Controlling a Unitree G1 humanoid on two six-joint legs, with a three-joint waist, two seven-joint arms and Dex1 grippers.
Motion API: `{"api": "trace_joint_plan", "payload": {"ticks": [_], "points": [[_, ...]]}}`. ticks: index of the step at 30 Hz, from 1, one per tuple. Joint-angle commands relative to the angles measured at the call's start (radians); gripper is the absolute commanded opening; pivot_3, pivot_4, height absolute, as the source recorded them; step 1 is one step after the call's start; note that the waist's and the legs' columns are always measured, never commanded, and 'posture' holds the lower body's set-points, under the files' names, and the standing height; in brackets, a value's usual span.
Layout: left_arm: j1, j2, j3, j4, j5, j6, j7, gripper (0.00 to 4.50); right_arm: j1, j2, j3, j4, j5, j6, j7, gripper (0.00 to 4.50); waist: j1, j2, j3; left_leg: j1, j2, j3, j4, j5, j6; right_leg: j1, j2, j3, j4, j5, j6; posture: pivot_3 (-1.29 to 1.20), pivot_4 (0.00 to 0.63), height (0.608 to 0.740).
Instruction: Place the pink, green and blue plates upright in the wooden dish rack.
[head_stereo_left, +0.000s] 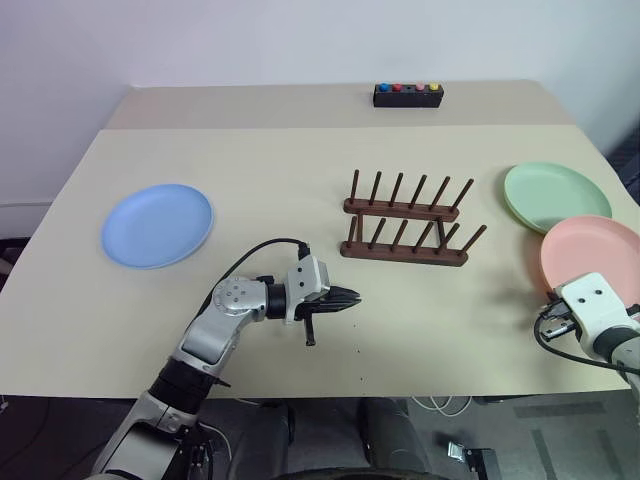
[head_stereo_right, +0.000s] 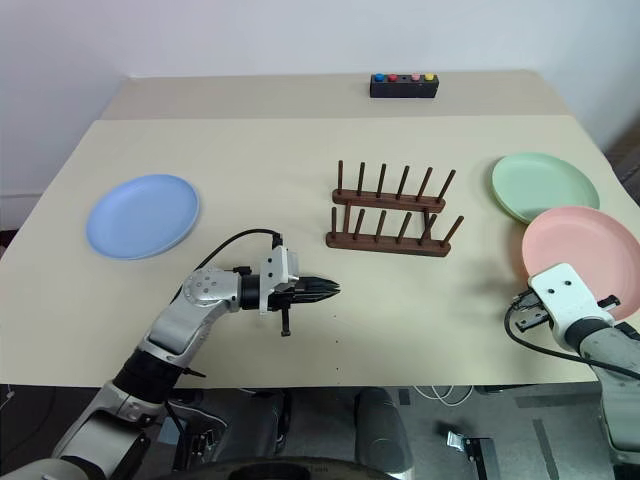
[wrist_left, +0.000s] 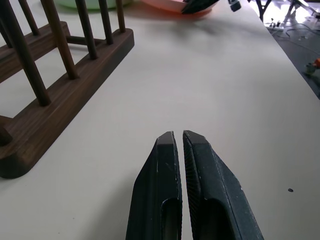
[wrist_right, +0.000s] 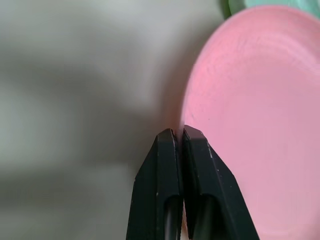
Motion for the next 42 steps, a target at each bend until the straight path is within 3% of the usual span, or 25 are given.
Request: {"api": "trace_joint_plan", "payload": {"ticks": [1, 8, 15, 21, 30, 42], "points": [[-0.005, 0.001, 0.010, -0.025, -0.011, -0.015, -0.001, 0.22, 0.023, -0.017, -0.092, -0.102, -0.019, 0.002, -0.011, 0.05, 0.000, 0.000, 0.000, 0.000, 0.000, 0.000, 0.000, 0.000, 0.000, 0.000, 0.000, 0.000, 0.000, 0.000, 0.000, 0.00, 0.150, 0.740], [-0.020, 0.002, 0.011, -0.004, -0.007, -0.034, -0.009, 0.22, -0.046, -0.077, -0.239, -0.222, 0.056, -0.060, 0.066, 0.05, -0.003, 0.001, 0.000, -0.002, 0.000, 0.000, 0.000, 0.000, 0.000, -0.002, 0.000, 0.000, 0.000, 0.000, 0.000, 0.00, 0.150, 0.740], [-0.040, -0.013, 0.006, 0.019, -0.004, -0.050, -0.009, 0.22, -0.378, -0.050, -0.200, -0.357, 0.553, 0.112, 0.173, 0.05, -0.003, -0.001, 0.001, -0.003, 0.000, 0.000, 0.001, 0.000, 0.000, -0.002, 0.000, 0.000, 0.000, 0.001, 0.001, 0.00, 0.150, 0.740], [-0.024, -0.015, 0.008, 0.008, 0.001, -0.052, 0.011, 0.22, -0.595, 0.012, -0.159, -0.304, 0.887, 0.255, 0.118, 0.05, 0.003, -0.002, 0.002, -0.007, 0.000, -0.002, 0.002, 0.000, 0.000, -0.004, 0.000, -0.001, -0.001, 0.002, 0.003, 0.00, 0.150, 0.740], [0.004, -0.002, 0.013, -0.017, 0.001, -0.046, 0.043, 0.22, -0.590, 0.059, -0.190, -0.205, 1.201, 0.378, 0.084, 0.05, 0.001, -0.001, 0.002, -0.007, 0.000, -0.003, 0.001, 0.000, 0.001, -0.006, 0.000, -0.002, 0.001, 0.002, 0.003, 0.00, 0.150, 0.740], [-0.001, 0.011, 0.015, -0.016, -0.002, -0.042, 0.045, 0.22, -0.571, 0.061, -0.155, -0.126, 1.276, 0.414, 0.093, 0.05, 0.000, -0.001, 0.001, -0.007, 0.000, -0.003, 0.001, 0.000, 0.001, -0.006, 0.000, -0.002, 0.001, 0.002, 0.004, 0.00, 0.150, 0.740]]}}
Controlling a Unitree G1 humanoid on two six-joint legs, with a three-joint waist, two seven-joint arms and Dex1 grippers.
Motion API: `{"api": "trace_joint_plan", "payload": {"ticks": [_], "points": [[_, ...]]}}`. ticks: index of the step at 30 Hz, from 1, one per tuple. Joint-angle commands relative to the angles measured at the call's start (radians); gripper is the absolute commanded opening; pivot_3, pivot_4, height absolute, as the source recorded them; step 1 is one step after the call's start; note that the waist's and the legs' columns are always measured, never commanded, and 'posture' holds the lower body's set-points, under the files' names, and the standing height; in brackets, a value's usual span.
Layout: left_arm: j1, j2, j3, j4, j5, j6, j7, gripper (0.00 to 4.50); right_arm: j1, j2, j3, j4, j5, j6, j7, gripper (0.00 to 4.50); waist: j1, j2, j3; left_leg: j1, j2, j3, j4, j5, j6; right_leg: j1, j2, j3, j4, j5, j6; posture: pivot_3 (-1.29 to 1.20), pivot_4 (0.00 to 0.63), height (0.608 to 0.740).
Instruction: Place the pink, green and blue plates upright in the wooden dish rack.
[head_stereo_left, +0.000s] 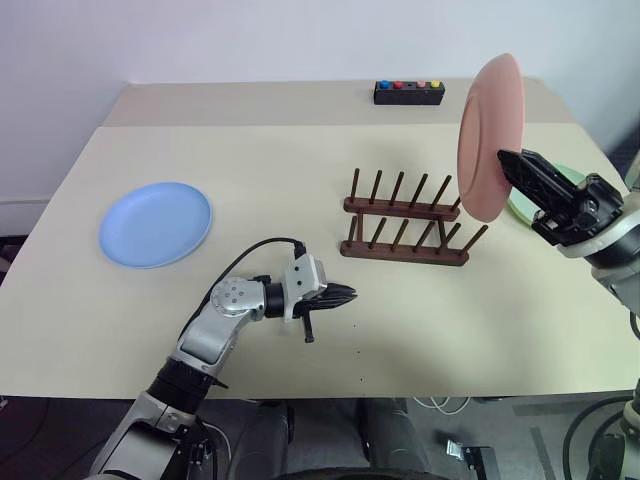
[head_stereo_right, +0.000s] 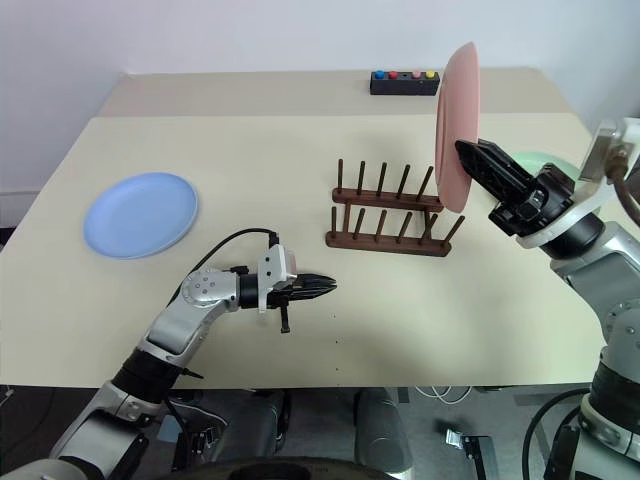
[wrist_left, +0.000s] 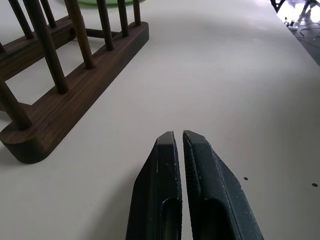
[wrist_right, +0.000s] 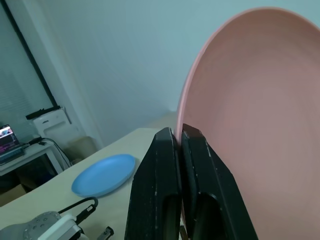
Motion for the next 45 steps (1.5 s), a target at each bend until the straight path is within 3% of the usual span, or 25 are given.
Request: {"api": "trace_joint_plan", "payload": {"ticks": [1, 24, 27, 34, 45], "points": [[-0.003, 0.003, 0.014, -0.042, -0.004, -0.009, 0.003, 0.22, -0.006, 0.003, -0.007, 0.007, 0.019, -0.012, 0.001, 0.05, 0.000, 0.000, 0.000, 0.000, 0.000, 0.000, 0.000, 0.000, 0.000, 0.000, 0.000, 0.000, 0.000, 0.000, 0.000, 0.00, 0.150, 0.740], [-0.005, 0.001, 0.007, -0.043, 0.001, -0.005, 0.009, 0.22, 0.031, 0.034, 0.000, 0.131, 0.022, -0.006, 0.029, 0.05, -0.001, 0.000, 0.000, 0.000, 0.000, 0.000, 0.000, 0.000, 0.000, 0.000, 0.000, 0.000, 0.000, 0.000, 0.000, 0.00, 0.150, 0.740], [-0.005, 0.003, 0.006, -0.043, 0.001, -0.005, 0.008, 0.22, 0.039, 0.037, 0.000, 0.137, 0.018, -0.009, 0.029, 0.97, -0.001, 0.000, 0.000, 0.000, 0.000, 0.000, 0.000, 0.000, 0.000, 0.000, 0.000, 0.000, 0.000, 0.000, 0.000, 0.00, 0.150, 0.740], [-0.007, 0.002, 0.005, -0.040, 0.002, -0.006, 0.007, 0.22, 0.035, 0.042, -0.006, 0.151, -0.006, -0.029, 0.000, 4.48, -0.001, 0.000, 0.000, 0.000, 0.000, 0.000, 0.000, 0.000, 0.000, -0.001, 0.000, 0.000, 0.001, 0.000, 0.000, 0.00, 0.150, 0.740], [-0.011, 0.001, 0.005, -0.035, 0.003, -0.007, 0.006, 0.22, 0.042, -0.016, -0.057, 0.140, -0.145, -0.127, 0.015, 4.48, -0.001, 0.000, 0.000, 0.000, 0.000, 0.000, 0.000, 0.000, 0.000, -0.001, 0.000, 0.000, 0.001, 0.000, 0.000, 0.00, 0.150, 0.740]]}}
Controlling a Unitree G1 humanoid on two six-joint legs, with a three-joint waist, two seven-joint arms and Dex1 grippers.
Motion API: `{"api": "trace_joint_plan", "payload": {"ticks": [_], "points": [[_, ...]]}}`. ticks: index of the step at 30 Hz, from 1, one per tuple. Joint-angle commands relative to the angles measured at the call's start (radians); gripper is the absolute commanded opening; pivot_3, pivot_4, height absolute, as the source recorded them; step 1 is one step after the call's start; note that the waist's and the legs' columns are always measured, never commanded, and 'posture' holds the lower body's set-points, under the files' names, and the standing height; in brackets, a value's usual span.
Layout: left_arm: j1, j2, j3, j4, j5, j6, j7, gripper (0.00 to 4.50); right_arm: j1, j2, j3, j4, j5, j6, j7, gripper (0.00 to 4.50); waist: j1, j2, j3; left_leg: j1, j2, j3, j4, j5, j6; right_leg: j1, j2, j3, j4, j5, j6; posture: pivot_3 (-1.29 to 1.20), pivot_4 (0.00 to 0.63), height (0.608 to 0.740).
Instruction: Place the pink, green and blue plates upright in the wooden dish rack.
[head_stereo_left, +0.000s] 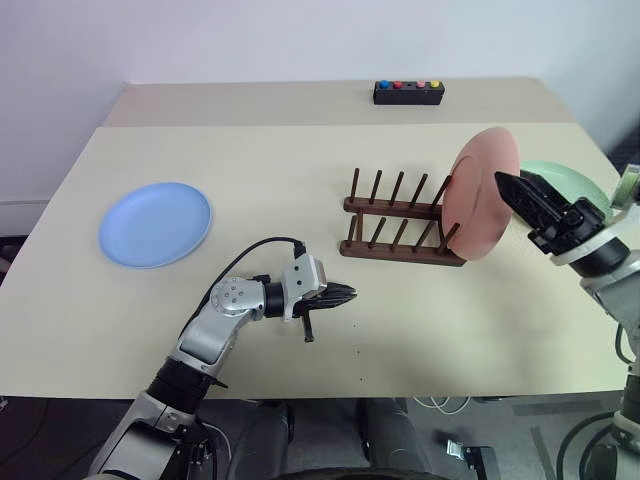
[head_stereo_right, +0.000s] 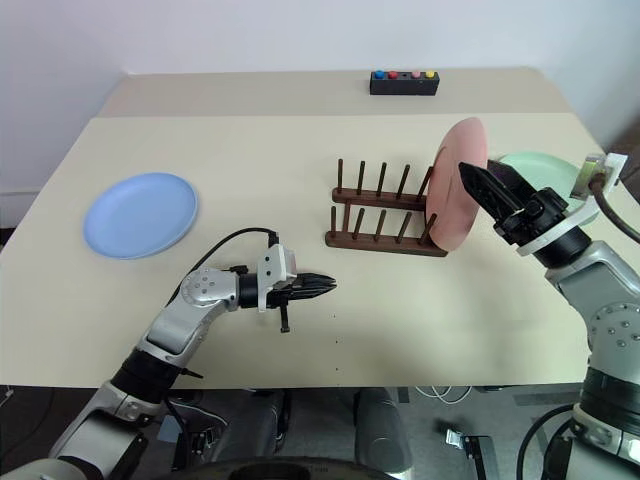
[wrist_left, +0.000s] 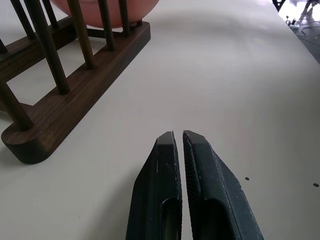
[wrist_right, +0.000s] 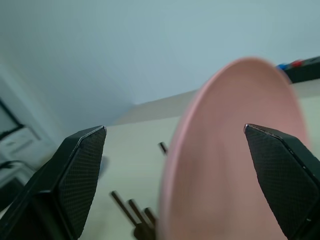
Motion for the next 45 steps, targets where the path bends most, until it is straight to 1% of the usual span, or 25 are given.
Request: {"api": "trace_joint_plan", "payload": {"ticks": [1, 4, 6, 9, 12, 15, 19, 22, 25, 29, 33, 36, 41, 43, 45], "points": [[-0.010, -0.001, 0.007, -0.029, 0.001, -0.011, 0.000, 0.22, 0.007, -0.054, -0.083, -0.022, -0.032, -0.045, 0.031, 4.48, 0.000, 0.000, 0.000, 0.000, 0.000, 0.000, 0.000, 0.000, 0.000, 0.000, 0.000, 0.000, 0.000, 0.000, 0.000, 0.00, 0.150, 0.740], [-0.007, 0.003, 0.012, -0.033, -0.001, -0.012, 0.001, 0.22, 0.063, -0.123, -0.183, -0.025, -0.079, -0.073, 0.058, 4.48, 0.005, 0.000, 0.000, 0.000, 0.000, 0.000, 0.000, 0.000, 0.000, 0.000, 0.000, 0.000, 0.000, 0.000, 0.000, 0.00, 0.150, 0.740], [-0.005, 0.004, 0.011, -0.034, -0.001, -0.012, 0.002, 0.22, 0.087, -0.144, -0.210, -0.017, -0.111, -0.089, 0.063, 4.48, 0.003, 0.000, 0.000, -0.001, 0.000, 0.000, 0.000, 0.000, 0.000, 0.000, 0.000, 0.000, 0.000, 0.000, 0.000, 0.00, 0.150, 0.740], [-0.006, 0.003, 0.011, -0.031, -0.001, -0.013, 0.003, 0.22, 0.216, -0.197, -0.225, 0.025, -0.320, -0.193, 0.106, 4.48, 0.002, 0.000, 0.000, 0.000, 0.000, 0.000, 0.000, 0.000, 0.000, 0.000, 0.000, 0.000, 0.000, 0.000, 0.000, 0.00, 0.150, 0.740], [-0.010, -0.001, 0.007, -0.022, 0.000, -0.017, 0.001, 0.22, 0.269, -0.213, -0.195, 0.063, -0.433, -0.269, 0.135, 4.48, -0.002, 0.001, 0.000, 0.000, 0.000, 0.001, 0.000, 0.000, 0.000, 0.000, 0.000, 0.000, 0.000, 0.000, 0.000, 0.00, 0.150, 0.740], [-0.022, -0.007, 0.002, -0.008, 0.003, -0.024, -0.005, 0.22, 0.294, -0.238, -0.086, 0.139, -0.639, -0.401, 0.131, 4.48, -0.007, 0.002, -0.001, 0.002, 0.000, 0.003, 0.000, 0.000, 0.000, 0.000, 0.000, 0.002, 0.000, 0.000, 0.000, 0.00, 0.150, 0.740], [-0.032, -0.011, 0.003, 0.003, 0.005, -0.027, -0.012, 0.22, 0.217, -0.280, 0.083, 0.319, -0.885, -0.544, 0.061, 4.48, -0.007, 0.002, -0.001, 0.002, 0.000, 0.003, 0.000, 0.000, 0.000, 0.000, 0.000, 0.002, 0.000, 0.000, -0.001, 0.00, 0.150, 0.740], [-0.030, -0.014, 0.011, -0.002, -0.010, -0.034, -0.019, 0.22, 0.136, -0.294, 0.193, 0.459, -1.014, -0.659, 0.042, 4.48, -0.006, 0.003, -0.001, 0.002, 0.000, 0.004, 0.000, 0.000, 0.000, 0.000, 0.000, 0.003, 0.000, 0.000, -0.001, 0.00, 0.150, 0.740], [-0.019, -0.017, 0.029, -0.025, -0.044, -0.019, -0.026, 0.22, 0.019, -0.299, 0.301, 0.631, -1.129, -0.760, 0.008, 4.48, -0.008, 0.003, -0.001, 0.002, 0.000, 0.004, 0.000, 0.000, 0.000, 0.000, 0.000, 0.003, 0.000, 0.000, 0.000, 0.00, 0.150, 0.740], [-0.008, -0.013, 0.047, -0.057, -0.078, 0.004, -0.032, 0.22, -0.134, -0.297, 0.408, 0.845, -1.238, -0.859, -0.034, 4.48, -0.007, 0.003, -0.001, 0.002, 0.000, 0.004, 0.000, 0.000, 0.000, 0.000, 0.000, 0.003, 0.000, 0.000, 0.000, 0.00, 0.150, 0.740], [-0.004, -0.006, 0.050, -0.070, -0.074, 0.017, -0.021, 0.22, -0.269, -0.281, 0.495, 1.039, -1.316, -0.940, -0.069, 4.48, -0.007, 0.003, -0.001, 0.002, 0.000, 0.004, 0.000, 0.000, 0.000, 0.000, 0.000, 0.003, 0.000, 0.000, 0.000, 0.00, 0.150, 0.740], [0.004, -0.002, 0.051, -0.079, -0.071, 0.020, -0.016, 0.22, -0.333, -0.272, 0.531, 1.140, -1.347, -0.979, -0.091, 3.68, -0.007, 0.003, -0.001, 0.002, 0.000, 0.004, 0.000, 0.000, 0.000, 0.000, 0.000, 0.003, 0.000, 0.000, 0.000, 0.00, 0.150, 0.740], [0.022, 0.011, 0.054, -0.091, -0.067, 0.022, -0.005, 0.22, -0.373, -0.262, 0.557, 1.222, -1.359, -1.021, -0.111, 1.20, -0.008, 0.003, -0.001, 0.002, 0.000, 0.004, 0.000, 0.000, 0.000, 0.000, 0.000, 0.003, 0.000, 0.000, 0.000, 0.00, 0.150, 0.740], [0.025, 0.015, 0.053, -0.093, -0.066, 0.023, -0.003, 0.22, -0.368, -0.258, 0.560, 1.231, -1.358, -1.035, -0.120, 0.08, -0.008, 0.003, -0.001, 0.002, 0.000, 0.004, 0.000, 0.000, 0.000, 0.000, 0.000, 0.004, 0.000, 0.000, 0.000, 0.00, 0.150, 0.740], [0.026, 0.018, 0.052, -0.093, -0.066, 0.024, -0.002, 0.22, -0.362, -0.257, 0.562, 1.234, -1.357, -1.045, -0.128, 0.08, -0.008, 0.003, -0.001, 0.002, 0.000, 0.004, 0.000, 0.000, 0.000, 0.000, 0.000, 0.004, 0.000, 0.000, 0.000, 0.00, 0.150, 0.740]]}}
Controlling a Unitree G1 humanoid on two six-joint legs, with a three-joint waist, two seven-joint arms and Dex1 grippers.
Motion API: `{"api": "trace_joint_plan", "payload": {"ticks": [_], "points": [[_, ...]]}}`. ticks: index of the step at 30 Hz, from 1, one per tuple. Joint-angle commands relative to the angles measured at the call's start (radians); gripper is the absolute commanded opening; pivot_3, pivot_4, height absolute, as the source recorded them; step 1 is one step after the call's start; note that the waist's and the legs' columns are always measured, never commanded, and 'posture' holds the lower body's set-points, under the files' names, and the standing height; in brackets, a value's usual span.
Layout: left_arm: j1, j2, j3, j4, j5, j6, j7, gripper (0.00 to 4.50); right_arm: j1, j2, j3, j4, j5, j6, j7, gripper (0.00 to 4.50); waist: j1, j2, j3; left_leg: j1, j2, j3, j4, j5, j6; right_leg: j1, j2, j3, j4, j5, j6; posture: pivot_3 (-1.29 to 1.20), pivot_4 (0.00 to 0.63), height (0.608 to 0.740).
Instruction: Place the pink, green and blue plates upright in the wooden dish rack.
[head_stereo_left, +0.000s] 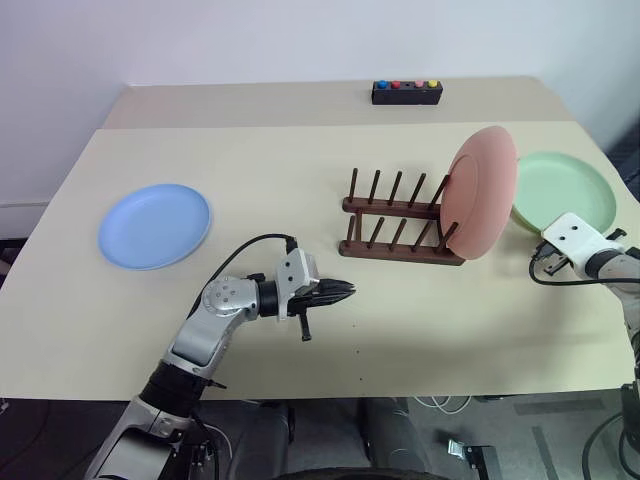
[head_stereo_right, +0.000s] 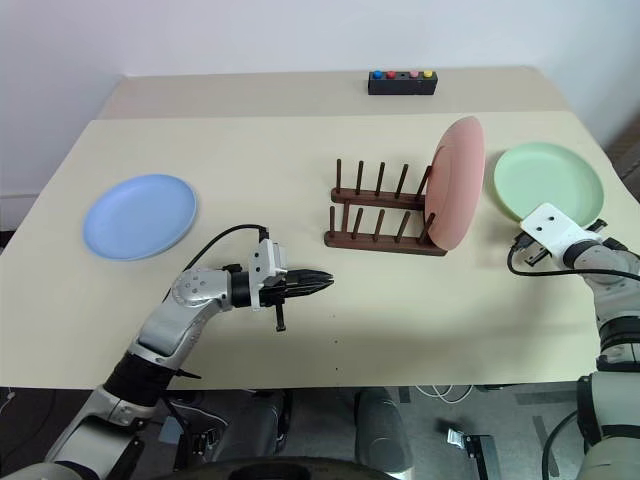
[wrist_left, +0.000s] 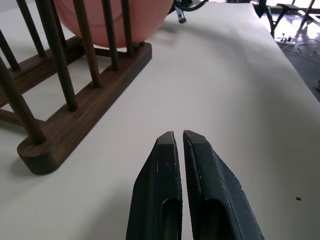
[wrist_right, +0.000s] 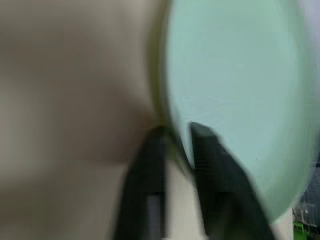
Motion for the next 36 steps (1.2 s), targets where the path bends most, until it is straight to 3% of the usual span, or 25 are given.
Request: {"api": "trace_joint_plan", "payload": {"ticks": [1, 9, 12, 17, 20, 23, 28, 36], "points": [[-0.002, 0.004, 0.011, -0.034, -0.001, -0.001, 0.004, 0.22, 0.000, -0.002, -0.007, 0.006, 0.001, -0.029, -0.030, 0.08, 0.000, 0.000, 0.000, 0.000, 0.000, 0.000, 0.000, 0.000, 0.000, 0.000, 0.000, 0.000, 0.000, 0.000, 0.000, 0.00, 0.150, 0.740], [-0.020, -0.001, 0.001, -0.022, 0.008, -0.001, 0.002, 0.22, 0.077, -0.053, -0.025, -0.099, -0.030, -0.073, -0.160, 0.08, 0.001, 0.000, 0.000, 0.000, 0.000, 0.000, 0.000, 0.000, 0.000, 0.000, 0.000, 0.000, 0.000, 0.000, 0.000, 0.00, 0.150, 0.740], [-0.021, -0.003, 0.005, -0.021, 0.007, -0.011, 0.001, 0.22, 0.136, -0.096, -0.077, -0.229, -0.013, -0.068, -0.196, 0.08, 0.000, 0.001, 0.000, 0.000, 0.000, 0.000, 0.000, 0.000, 0.000, 0.000, 0.000, 0.000, 0.000, 0.000, 0.000, 0.00, 0.150, 0.740], [-0.020, -0.007, 0.024, -0.056, -0.022, 0.002, 0.002, 0.22, 0.250, -0.120, -0.272, -0.587, 0.120, 0.059, -0.161, 0.08, -0.002, 0.002, 0.000, 0.000, 0.000, 0.000, 0.000, 0.000, 0.000, 0.000, 0.000, 0.001, 0.001, 0.000, 0.000, 0.00, 0.150, 0.740], [-0.009, -0.002, 0.027, -0.095, -0.034, 0.019, 0.006, 0.22, 0.280, -0.113, -0.409, -0.882, 0.260, 0.179, -0.093, 0.08, -0.002, 0.003, 0.000, 0.000, 0.000, 0.000, 0.000, 0.000, 0.000, 0.000, 0.000, 0.000, 0.001, 0.000, 0.000, 0.00, 0.150, 0.740], [0.000, 0.002, 0.027, -0.112, -0.036, 0.029, 0.008, 0.22, 0.282, -0.103, -0.468, -1.040, 0.336, 0.278, -0.049, 0.08, 0.002, 0.003, 0.000, 0.000, 0.000, 0.000, 0.000, 0.000, 0.000, 0.000, 0.000, 0.000, 0.001, 0.000, 0.001, 0.00, 0.150, 0.740], [0.000, 0.009, 0.033, -0.124, -0.042, 0.045, 0.013, 0.22, 0.184, -0.074, -0.431, -1.337, 0.643, 0.444, 0.090, 0.08, 0.002, 0.003, 0.000, 0.000, 0.000, 0.000, 0.001, 0.000, 0.000, 0.001, 0.000, 0.000, 0.001, 0.000, 0.000, 0.00, 0.150, 0.740], [0.003, 0.018, 0.046, -0.119, -0.043, 0.042, 0.021, 0.22, 0.104, 0.076, -0.345, -1.561, 1.109, 0.733, 0.125, 0.08, 0.009, 0.001, 0.001, -0.001, 0.000, -0.002, 0.001, 0.000, 0.000, 0.001, 0.000, -0.001, 0.001, 0.000, 0.000, 0.00, 0.150, 0.740]]}}
